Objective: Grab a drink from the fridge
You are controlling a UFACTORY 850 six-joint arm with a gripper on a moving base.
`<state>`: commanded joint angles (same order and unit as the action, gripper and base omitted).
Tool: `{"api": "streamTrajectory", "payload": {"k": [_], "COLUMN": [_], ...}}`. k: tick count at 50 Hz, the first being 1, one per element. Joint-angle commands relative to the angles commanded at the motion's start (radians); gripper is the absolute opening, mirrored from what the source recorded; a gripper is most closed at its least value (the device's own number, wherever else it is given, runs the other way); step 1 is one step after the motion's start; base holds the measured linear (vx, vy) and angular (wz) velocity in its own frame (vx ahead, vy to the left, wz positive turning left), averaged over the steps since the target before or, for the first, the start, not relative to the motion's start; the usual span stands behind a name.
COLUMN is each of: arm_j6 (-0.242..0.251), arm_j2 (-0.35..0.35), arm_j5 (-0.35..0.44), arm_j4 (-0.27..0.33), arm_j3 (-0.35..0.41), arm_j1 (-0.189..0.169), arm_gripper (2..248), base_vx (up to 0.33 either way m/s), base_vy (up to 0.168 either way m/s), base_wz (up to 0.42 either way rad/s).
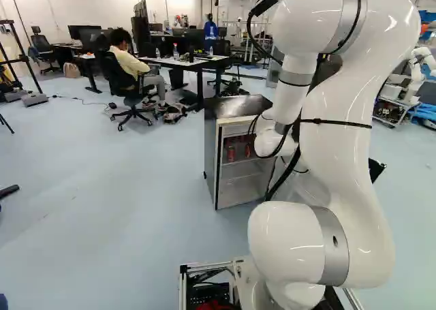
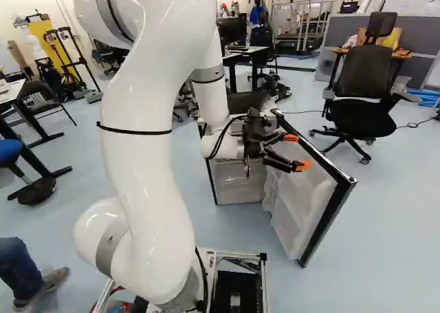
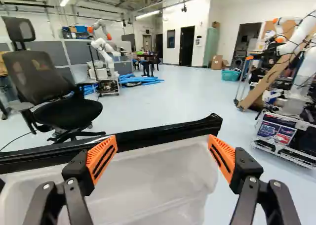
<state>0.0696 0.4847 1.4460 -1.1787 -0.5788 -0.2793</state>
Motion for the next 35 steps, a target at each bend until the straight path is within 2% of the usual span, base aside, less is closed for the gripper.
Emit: {"api": "streamTrajectory", "payload": {"k": [35], "arm_j6": [0.0], "arm_j2": [-0.06], "arm_j5": [0.022], "arm_j4": [0.368], "arm_j3": [0.091], "arm_j1": [-0.057], "arm_gripper": [247], "base_vx": [0.0], "base_vy": [0.0], "base_wz": [0.0]}}
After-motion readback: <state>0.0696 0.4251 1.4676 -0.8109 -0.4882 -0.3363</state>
